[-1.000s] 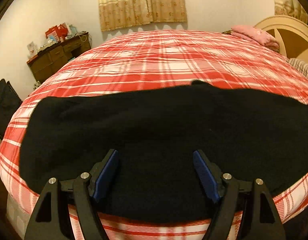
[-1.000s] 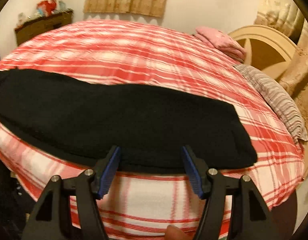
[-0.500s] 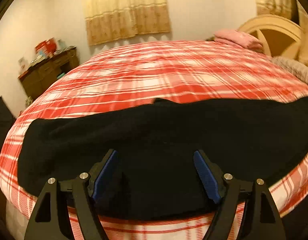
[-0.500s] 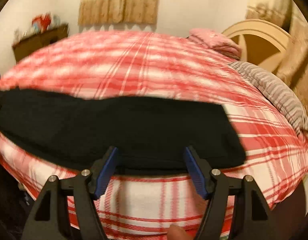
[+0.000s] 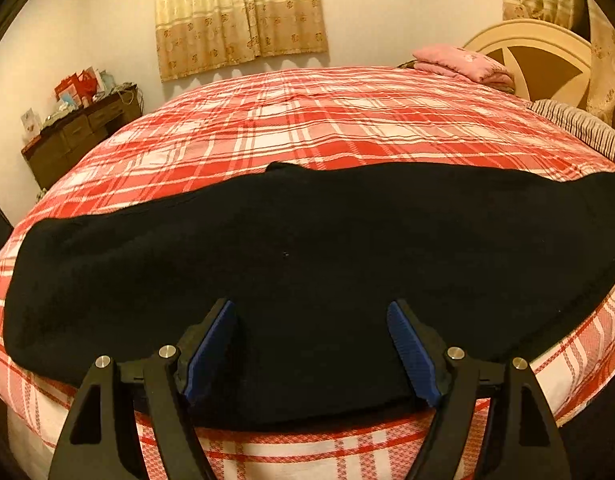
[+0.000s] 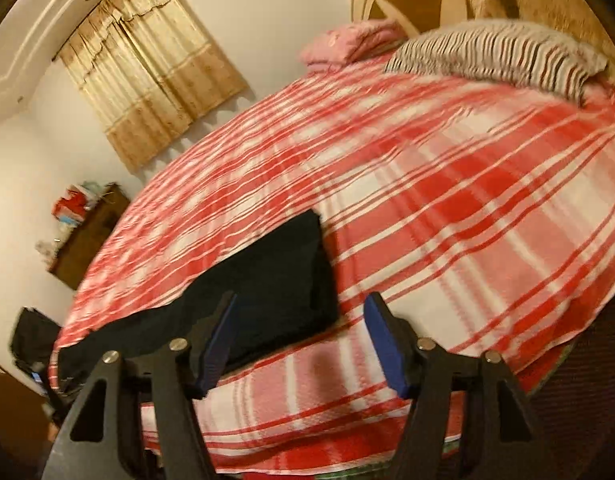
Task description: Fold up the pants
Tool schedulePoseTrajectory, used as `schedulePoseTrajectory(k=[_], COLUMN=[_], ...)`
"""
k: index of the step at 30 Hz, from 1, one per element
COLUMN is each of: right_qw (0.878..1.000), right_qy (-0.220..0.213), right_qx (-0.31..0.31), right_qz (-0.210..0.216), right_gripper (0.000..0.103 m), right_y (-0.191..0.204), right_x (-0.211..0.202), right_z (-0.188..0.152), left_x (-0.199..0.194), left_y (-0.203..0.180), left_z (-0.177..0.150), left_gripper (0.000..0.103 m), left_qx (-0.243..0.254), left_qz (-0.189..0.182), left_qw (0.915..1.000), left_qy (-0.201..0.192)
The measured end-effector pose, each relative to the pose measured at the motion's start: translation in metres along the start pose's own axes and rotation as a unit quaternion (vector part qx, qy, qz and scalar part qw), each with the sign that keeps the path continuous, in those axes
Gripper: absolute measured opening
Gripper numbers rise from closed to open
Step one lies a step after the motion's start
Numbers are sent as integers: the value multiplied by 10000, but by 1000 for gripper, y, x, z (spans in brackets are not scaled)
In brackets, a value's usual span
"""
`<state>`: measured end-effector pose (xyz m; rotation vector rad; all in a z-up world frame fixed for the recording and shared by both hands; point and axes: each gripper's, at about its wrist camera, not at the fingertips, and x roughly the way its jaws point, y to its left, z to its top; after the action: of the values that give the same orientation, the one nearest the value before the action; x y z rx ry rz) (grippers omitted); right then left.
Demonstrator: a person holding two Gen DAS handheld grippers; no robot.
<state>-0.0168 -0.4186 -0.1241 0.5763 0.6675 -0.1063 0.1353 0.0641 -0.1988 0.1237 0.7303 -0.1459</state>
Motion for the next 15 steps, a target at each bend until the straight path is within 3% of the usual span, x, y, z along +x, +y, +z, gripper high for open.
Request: schedulePoseTrajectory(k=[4,11,14,15], right_qw=[9997,9996,9996,9997], right_qy=[225,253,264,244], right_qx=[-7,-34,-13,27], right_qz=[-40,-149,-94,-83], right_gripper=[60,56,44,35], right_y=[0,3,1,-1], right_x=[18,28,29,29], right_z=[-1,5,4,5], left_x=[-2,0,-1,-1], left_y=[8,20,21,22], left_z=[1,0,1,1], left_gripper=[80,80,80,80], left_qx=[-75,-230,-240,-252], left_qz=[73,103,113,116], left_qw=[9999,9997,9996,9996], left_qy=[-11,16,9,9])
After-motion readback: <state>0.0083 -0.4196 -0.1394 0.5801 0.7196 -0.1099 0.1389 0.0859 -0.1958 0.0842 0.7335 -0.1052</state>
